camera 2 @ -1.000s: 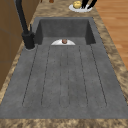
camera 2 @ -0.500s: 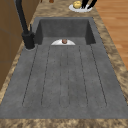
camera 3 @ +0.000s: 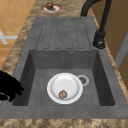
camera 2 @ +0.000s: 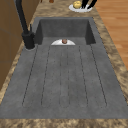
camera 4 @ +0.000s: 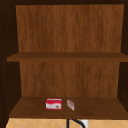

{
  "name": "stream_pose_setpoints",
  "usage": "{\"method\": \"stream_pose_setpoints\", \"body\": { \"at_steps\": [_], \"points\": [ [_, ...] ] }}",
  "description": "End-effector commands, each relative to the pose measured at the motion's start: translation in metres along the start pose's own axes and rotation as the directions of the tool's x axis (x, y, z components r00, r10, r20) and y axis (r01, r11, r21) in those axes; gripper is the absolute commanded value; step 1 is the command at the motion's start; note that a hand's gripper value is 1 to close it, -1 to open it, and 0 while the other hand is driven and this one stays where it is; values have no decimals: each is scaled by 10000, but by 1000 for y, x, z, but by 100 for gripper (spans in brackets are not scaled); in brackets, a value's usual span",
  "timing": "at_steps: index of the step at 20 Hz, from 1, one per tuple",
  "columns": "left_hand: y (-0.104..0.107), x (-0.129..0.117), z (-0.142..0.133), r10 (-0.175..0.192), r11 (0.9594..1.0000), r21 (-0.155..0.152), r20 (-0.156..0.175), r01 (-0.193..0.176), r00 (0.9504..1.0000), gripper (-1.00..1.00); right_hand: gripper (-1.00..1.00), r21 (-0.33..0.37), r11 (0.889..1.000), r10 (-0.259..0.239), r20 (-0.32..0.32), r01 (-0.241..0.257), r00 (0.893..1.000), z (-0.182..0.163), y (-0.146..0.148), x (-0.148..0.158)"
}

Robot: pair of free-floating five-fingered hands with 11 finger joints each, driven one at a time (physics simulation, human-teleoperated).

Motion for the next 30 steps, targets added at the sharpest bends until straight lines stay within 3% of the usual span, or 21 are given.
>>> {"method": "stream_pose_setpoints", "body": {
  "at_steps": [1,10,15,21,24,30],
  "points": [
    [4,28,-19,-27,10000,-35,-143,26,9999,-100,0,0,10000,0,0,0,10000,0,0,0],
    [16,102,-59,-19,10000,-72,-141,18,9999,-100,0,0,10000,0,0,0,10000,0,0,0],
    [39,133,-85,-103,9999,-74,-240,102,9997,-100,0,0,10000,0,0,0,10000,0,0,0],
    [56,139,-127,-335,9979,-566,-240,321,9992,-100,0,0,10000,0,0,0,10000,0,0,0],
    [62,139,-148,-439,9971,-637,-267,421,9987,-100,0,0,10000,0,0,0,10000,0,0,0],
    [57,139,-191,-284,9979,-585,-314,265,9991,-100,0,0,10000,0,0,0,10000,0,0,0]
  ]
}}
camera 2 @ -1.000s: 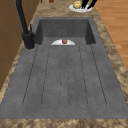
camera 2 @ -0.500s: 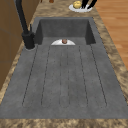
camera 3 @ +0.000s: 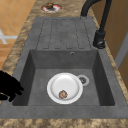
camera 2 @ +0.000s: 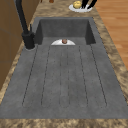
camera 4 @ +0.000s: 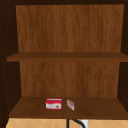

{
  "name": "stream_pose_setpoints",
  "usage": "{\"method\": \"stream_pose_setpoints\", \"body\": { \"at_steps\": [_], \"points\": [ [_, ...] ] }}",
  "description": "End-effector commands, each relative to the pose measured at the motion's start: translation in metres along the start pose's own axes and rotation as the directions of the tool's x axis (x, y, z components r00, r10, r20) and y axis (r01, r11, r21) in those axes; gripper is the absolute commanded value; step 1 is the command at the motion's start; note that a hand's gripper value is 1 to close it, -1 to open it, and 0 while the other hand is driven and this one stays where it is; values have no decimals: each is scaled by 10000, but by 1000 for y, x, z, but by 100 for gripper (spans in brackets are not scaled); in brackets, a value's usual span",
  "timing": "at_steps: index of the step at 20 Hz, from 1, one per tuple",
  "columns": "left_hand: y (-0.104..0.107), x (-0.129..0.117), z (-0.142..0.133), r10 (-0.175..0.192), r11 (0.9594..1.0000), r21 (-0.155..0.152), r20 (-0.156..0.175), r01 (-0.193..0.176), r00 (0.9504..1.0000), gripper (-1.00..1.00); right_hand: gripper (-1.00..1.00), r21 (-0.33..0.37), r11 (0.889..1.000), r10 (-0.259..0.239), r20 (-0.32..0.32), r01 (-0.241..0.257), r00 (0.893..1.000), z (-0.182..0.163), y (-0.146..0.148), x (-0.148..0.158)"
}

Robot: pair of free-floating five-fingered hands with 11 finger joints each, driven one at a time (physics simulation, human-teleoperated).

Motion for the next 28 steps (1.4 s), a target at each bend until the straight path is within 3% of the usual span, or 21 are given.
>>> {"method": "stream_pose_setpoints", "body": {
  "at_steps": [1,2,3,4,6,9,13,17,20,24,28],
  "points": [
    [-3,0,-28,-151,9991,-393,-150,145,9998,-100,0,0,10000,0,0,0,10000,0,0,0],
    [-5,0,-34,-96,9990,-442,-187,87,9998,-100,0,0,10000,0,0,0,10000,0,0,0],
    [-6,-1,-42,-27,9989,-462,-416,8,9991,-100,0,0,10000,0,0,0,10000,0,0,0],
    [-7,-2,-48,268,9978,-579,-797,-314,9965,-100,0,0,10000,0,0,0,10000,0,0,0],
    [-5,2,-58,321,9974,-595,-1282,-400,9912,-100,0,0,10000,0,0,0,10000,0,0,0],
    [-2,5,-72,312,9967,-672,-2065,-460,9779,-100,0,0,10000,0,0,0,10000,0,0,0],
    [1,9,-90,327,9954,-778,-2768,-563,9604,-100,0,0,10000,0,0,0,10000,0,0,0],
    [0,9,-110,118,9954,-854,-3305,-424,9437,-100,0,0,10000,0,0,0,10000,0,0,0],
    [-4,1,-127,-132,9971,-750,-3600,-148,9328,-100,0,0,10000,0,0,0,10000,0,0,0],
    [-5,-6,-149,-229,9972,-741,-3936,-69,9190,-100,0,0,10000,0,0,0,10000,0,0,0],
    [-4,-15,-170,-377,9972,-752,-4346,55,8998,-100,0,0,10000,0,0,0,10000,0,0,0]
  ]
}}
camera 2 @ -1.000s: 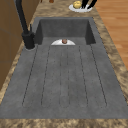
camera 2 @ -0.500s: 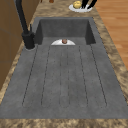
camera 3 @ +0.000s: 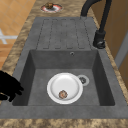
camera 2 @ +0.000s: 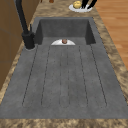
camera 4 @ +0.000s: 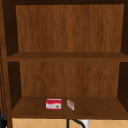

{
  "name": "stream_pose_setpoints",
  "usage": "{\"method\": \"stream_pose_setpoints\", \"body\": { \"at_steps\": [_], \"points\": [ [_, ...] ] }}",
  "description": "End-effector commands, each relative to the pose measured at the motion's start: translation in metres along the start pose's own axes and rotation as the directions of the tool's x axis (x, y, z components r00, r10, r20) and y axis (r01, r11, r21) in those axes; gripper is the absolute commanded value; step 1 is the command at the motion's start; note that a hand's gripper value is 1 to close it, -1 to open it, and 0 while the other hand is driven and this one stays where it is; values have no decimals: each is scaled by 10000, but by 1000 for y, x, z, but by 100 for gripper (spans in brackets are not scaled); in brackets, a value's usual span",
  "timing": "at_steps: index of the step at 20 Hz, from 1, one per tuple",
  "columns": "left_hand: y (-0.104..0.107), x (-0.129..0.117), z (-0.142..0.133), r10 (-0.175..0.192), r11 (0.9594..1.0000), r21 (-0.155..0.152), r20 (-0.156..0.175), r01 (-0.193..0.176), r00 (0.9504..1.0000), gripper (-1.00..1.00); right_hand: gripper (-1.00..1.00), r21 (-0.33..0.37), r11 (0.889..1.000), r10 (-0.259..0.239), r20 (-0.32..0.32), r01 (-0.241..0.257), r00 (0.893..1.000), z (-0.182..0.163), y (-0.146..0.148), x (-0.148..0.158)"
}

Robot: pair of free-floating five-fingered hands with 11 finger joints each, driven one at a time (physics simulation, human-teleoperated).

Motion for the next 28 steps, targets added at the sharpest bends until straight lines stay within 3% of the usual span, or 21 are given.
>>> {"method": "stream_pose_setpoints", "body": {
  "at_steps": [1,9,15,22,28],
  "points": [
    [1,5,-32,-445,9990,-14,-49,445,9990,-100,0,0,10000,0,0,0,10000,0,0,0],
    [7,4,-80,-560,9984,0,-947,562,9939,-100,0,0,10000,0,0,0,10000,0,0,0],
    [11,2,-115,-649,9978,-5,-1834,660,9809,-100,0,0,10000,0,0,0,10000,0,0,0],
    [18,-5,-157,-775,9966,42,-3006,825,9506,-100,0,0,10000,0,0,0,10000,0,0,0],
    [23,-12,-193,-900,9948,86,-3916,1015,9157,-100,0,0,10000,0,0,0,10000,0,0,0]
  ]
}}
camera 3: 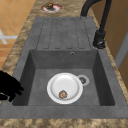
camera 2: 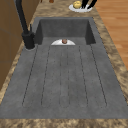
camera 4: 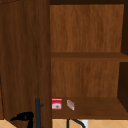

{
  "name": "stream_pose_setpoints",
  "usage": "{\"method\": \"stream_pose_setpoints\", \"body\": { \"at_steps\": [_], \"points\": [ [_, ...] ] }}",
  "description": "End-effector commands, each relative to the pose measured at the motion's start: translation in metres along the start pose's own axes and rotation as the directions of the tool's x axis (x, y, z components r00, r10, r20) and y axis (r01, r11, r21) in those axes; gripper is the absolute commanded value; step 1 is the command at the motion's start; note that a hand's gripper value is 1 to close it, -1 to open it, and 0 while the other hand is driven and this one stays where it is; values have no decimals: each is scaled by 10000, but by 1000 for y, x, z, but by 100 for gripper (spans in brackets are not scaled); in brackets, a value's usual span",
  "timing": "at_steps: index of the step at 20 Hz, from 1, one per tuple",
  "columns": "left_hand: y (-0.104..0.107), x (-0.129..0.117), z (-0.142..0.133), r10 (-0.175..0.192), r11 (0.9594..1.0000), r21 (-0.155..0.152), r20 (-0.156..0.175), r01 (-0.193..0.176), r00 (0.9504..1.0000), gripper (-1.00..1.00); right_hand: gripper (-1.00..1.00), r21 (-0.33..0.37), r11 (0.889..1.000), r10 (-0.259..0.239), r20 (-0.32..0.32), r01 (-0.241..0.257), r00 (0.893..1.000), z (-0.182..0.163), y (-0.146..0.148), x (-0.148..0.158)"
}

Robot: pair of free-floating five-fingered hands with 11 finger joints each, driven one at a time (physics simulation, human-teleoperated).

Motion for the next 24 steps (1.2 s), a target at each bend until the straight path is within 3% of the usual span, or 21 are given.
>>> {"method": "stream_pose_setpoints", "body": {
  "at_steps": [1,7,12,19,24],
  "points": [
    [3,11,-34,-424,9988,247,-24,424,9991,-100,0,0,10000,0,0,0,10000,0,0,0],
    [7,21,-69,-536,9978,331,-979,571,9937,-100,0,0,10000,0,0,0,10000,0,0,0],
    [10,28,-101,-631,9969,357,-1722,703,9830,-100,0,0,10000,0,0,0,10000,0,0,0],
    [11,32,-148,-718,9955,398,-2685,855,9606,-100,0,0,10000,0,0,0,10000,0,0,0],
    [1,24,-186,-690,9944,523,-3374,918,9388,-100,0,0,10000,0,0,0,10000,0,0,0]
  ]
}}
